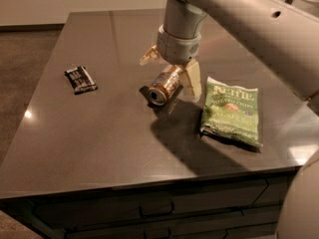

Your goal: Place orange can upright

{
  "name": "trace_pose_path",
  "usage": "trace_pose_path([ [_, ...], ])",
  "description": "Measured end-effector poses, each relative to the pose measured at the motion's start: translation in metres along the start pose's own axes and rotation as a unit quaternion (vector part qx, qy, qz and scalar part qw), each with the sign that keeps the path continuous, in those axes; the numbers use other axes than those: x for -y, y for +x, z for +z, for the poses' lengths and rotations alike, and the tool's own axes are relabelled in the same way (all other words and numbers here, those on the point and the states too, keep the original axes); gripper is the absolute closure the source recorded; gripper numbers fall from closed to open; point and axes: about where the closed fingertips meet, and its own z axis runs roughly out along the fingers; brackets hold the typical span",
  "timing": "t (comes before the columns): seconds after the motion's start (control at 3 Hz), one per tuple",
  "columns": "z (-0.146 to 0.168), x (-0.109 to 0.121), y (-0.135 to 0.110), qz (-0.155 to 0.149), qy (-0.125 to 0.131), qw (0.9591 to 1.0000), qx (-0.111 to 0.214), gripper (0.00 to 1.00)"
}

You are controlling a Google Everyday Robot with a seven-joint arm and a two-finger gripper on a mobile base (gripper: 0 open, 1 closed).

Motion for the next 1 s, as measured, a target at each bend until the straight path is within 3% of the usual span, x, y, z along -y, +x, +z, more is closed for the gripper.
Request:
trace_pose_path([
  [0.33, 0.013, 0.001, -0.005, -0.024, -0.014, 0.9996, 0.000, 0.00],
  [0.67, 0.024, 0.002, -0.005, -0.036, -0.026, 0.9990, -0.003, 0.16],
  [1.0, 0.026, 0.006, -0.002, -0.035, -0.029, 0.9989, -0.006, 0.39],
])
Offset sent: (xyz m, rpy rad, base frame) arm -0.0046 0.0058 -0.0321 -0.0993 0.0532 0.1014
